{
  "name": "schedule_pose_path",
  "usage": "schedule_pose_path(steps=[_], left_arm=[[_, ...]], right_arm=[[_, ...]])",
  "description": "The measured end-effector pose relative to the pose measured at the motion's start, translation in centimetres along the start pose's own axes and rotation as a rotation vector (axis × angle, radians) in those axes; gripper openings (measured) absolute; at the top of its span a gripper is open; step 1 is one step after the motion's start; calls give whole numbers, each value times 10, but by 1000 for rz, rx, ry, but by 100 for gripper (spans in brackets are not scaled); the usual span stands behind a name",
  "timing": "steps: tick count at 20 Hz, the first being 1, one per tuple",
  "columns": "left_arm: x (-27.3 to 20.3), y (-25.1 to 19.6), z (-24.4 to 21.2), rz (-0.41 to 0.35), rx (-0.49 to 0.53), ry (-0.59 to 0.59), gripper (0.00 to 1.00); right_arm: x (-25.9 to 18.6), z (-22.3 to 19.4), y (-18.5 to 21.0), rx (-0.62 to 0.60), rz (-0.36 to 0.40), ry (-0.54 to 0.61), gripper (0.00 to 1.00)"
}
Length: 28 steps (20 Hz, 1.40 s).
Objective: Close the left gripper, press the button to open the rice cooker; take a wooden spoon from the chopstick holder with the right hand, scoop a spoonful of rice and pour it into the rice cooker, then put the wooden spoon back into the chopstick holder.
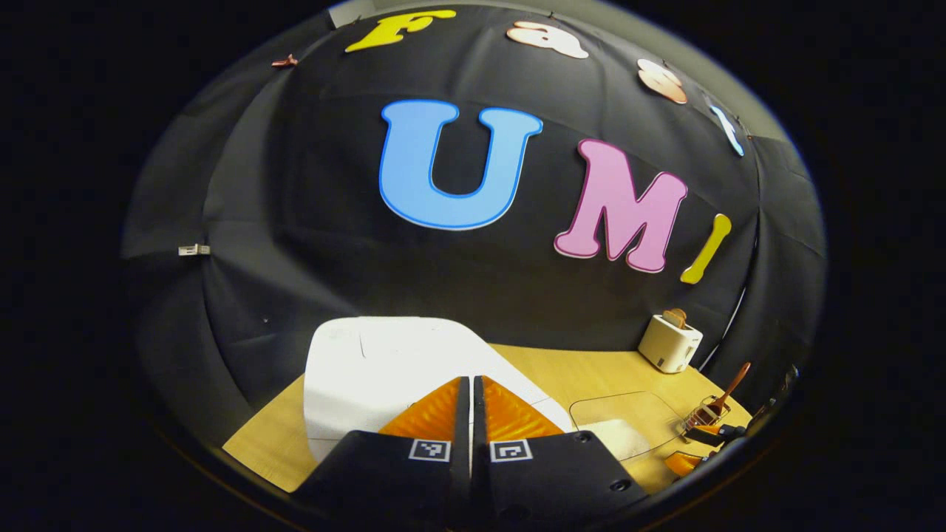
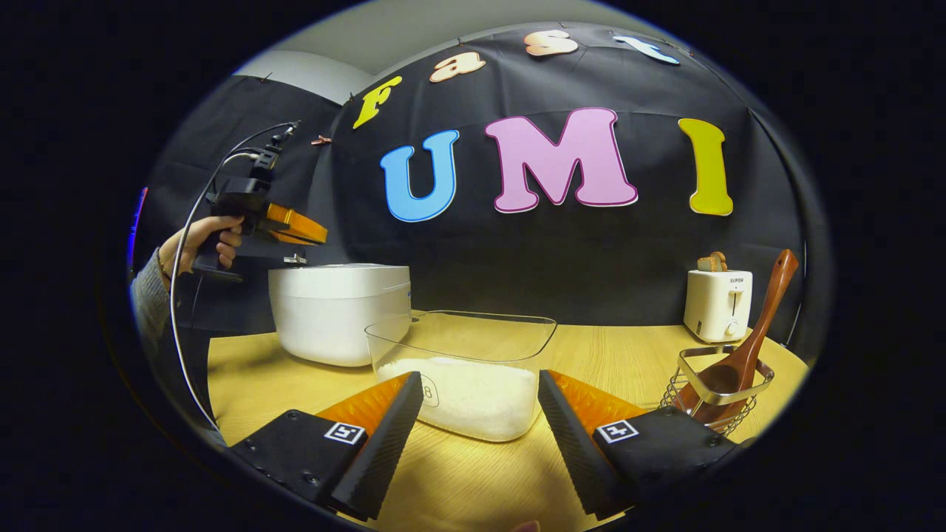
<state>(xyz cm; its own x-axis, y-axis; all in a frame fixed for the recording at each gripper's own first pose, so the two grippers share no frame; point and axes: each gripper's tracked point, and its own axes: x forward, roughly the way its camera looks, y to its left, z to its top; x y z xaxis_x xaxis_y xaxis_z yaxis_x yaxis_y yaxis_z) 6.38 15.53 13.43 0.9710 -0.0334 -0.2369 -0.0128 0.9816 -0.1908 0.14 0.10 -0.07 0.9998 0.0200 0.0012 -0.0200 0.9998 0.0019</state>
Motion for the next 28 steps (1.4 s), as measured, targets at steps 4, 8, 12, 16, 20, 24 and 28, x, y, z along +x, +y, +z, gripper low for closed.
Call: schedule_pose_path(steps=[4, 8, 12, 16, 20, 24, 28], left_arm=[[15, 11, -13, 41, -21, 98, 5], [21, 11, -22, 54, -9, 136, 5], [21, 11, -27, 64, 14, 161, 6], [19, 14, -30, 89, 41, 185, 6], [21, 15, -29, 107, 99, 222, 6], [26, 15, -19, 122, 126, 206, 5], [25, 11, -5, 123, 124, 140, 5]], right_arm=[[0, 0, 1, 0, 0, 0, 97], [-1, 1, 1, 0, 0, 0, 97], [0, 0, 1, 0, 0, 0, 97], [0, 1, 1, 0, 0, 1, 97], [-1, 0, 1, 0, 0, 0, 97], [-1, 1, 1, 1, 2, 0, 97], [-1, 0, 1, 1, 5, 0, 97]])
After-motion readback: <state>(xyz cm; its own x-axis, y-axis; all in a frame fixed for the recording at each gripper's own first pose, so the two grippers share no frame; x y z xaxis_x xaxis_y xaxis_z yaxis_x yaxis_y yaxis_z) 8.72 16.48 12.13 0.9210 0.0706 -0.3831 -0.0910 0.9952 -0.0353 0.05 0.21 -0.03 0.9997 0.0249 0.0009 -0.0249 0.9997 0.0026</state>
